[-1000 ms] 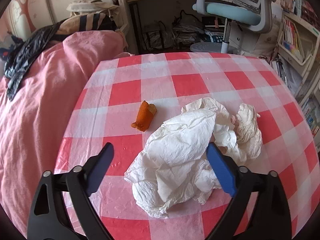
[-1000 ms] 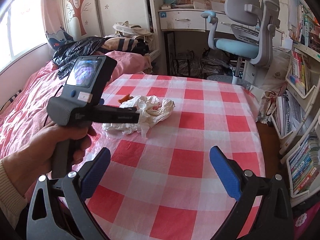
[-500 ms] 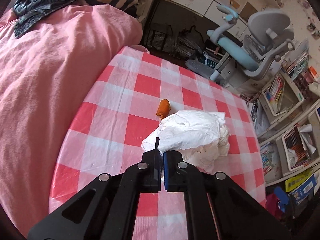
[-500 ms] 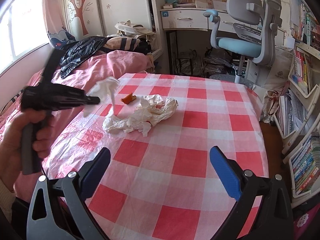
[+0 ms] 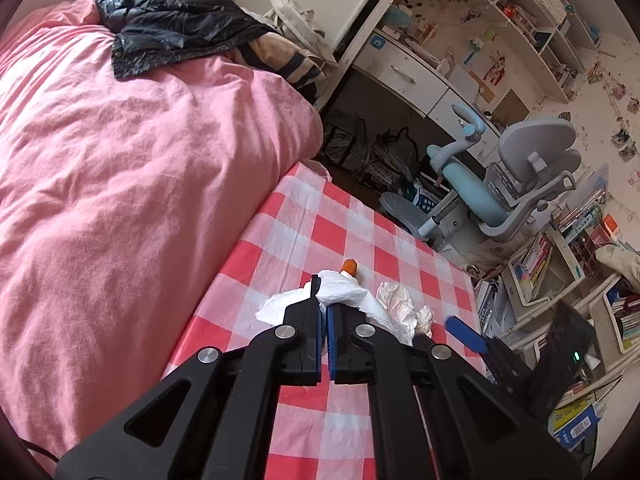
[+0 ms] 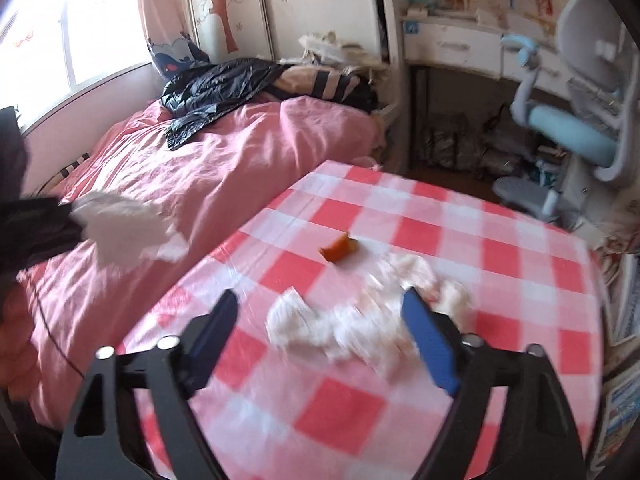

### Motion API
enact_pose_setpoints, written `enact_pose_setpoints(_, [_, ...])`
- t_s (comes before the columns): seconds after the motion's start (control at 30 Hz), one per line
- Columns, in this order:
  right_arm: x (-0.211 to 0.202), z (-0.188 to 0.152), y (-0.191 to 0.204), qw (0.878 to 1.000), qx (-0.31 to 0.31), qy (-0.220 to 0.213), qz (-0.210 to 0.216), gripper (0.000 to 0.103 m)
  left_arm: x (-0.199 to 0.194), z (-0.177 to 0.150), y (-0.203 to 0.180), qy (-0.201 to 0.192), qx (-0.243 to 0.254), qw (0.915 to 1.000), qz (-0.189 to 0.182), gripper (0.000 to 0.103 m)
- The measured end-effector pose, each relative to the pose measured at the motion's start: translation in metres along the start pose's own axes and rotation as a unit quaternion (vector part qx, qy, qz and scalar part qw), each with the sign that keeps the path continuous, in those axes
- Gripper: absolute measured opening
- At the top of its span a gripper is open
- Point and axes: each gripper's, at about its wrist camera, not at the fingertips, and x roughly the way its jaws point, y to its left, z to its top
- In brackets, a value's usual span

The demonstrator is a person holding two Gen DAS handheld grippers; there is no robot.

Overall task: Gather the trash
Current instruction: 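Close the left gripper on the white tissues while the right grasps the orange piece, then carry tissues and orange piece over the yellow bin and open both grippers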

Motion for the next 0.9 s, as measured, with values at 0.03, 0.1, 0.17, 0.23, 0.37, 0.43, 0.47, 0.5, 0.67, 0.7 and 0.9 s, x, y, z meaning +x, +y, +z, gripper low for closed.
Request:
enact_pose_setpoints(0.03, [0.017, 0.009, 0.000, 1.000, 0.009, 0.013, 0.004, 0.066, -0.001, 0.002, -0.001, -0.002, 0.002, 1.0000, 0.000, 0.003])
enact_pose_setpoints(0.1, [0.052, 0.024, -0.003, 0.999, 0.031, 0.043, 0.003, 0.059, 0.000, 0.003, -0.003, -0.001, 0.002, 1.0000, -0.004, 0.003])
enact_pose_setpoints(0.17, [0.078, 0.030, -0.006, 0.997, 0.046, 0.067, -0.009, 0.053, 0.001, 0.005, -0.006, -0.001, 0.006, 1.0000, -0.003, 0.003])
enact_pose_setpoints(0.23, [0.102, 0.033, -0.011, 0.994, 0.062, 0.090, -0.021, 0.047, 0.000, 0.006, -0.008, -0.002, 0.011, 0.9999, -0.005, 0.003])
enact_pose_setpoints(0.37, [0.127, 0.029, -0.012, 0.991, 0.057, 0.119, -0.036, 0.032, 0.000, 0.008, -0.011, -0.002, 0.016, 0.9998, -0.009, 0.003])
enact_pose_setpoints(0.43, [0.124, 0.026, -0.008, 0.992, 0.041, 0.115, -0.037, 0.030, 0.000, 0.009, -0.010, -0.001, 0.015, 0.9998, -0.010, 0.003])
enact_pose_setpoints(0.47, [0.120, 0.026, -0.006, 0.992, 0.034, 0.113, -0.035, 0.030, 0.000, 0.009, -0.009, -0.001, 0.014, 0.9999, -0.010, 0.003])
enact_pose_setpoints(0.5, [0.115, 0.025, -0.005, 0.993, 0.027, 0.109, -0.033, 0.029, 0.000, 0.009, -0.008, -0.001, 0.013, 0.9999, -0.010, 0.003])
enact_pose_setpoints(0.67, [0.054, 0.026, -0.003, 0.998, 0.016, 0.056, 0.005, 0.028, -0.003, 0.007, -0.010, -0.002, 0.016, 0.9998, -0.009, 0.003])
enact_pose_setpoints(0.7, [0.034, 0.025, -0.005, 0.999, 0.016, 0.041, 0.012, 0.028, -0.004, 0.006, -0.011, -0.001, 0.018, 0.9998, -0.010, 0.003])
enact_pose_setpoints(0.9, [-0.077, -0.009, -0.030, 0.998, 0.042, -0.022, 0.033, 0.028, -0.006, 0.001, -0.022, 0.002, 0.035, 0.9992, -0.016, 0.003])
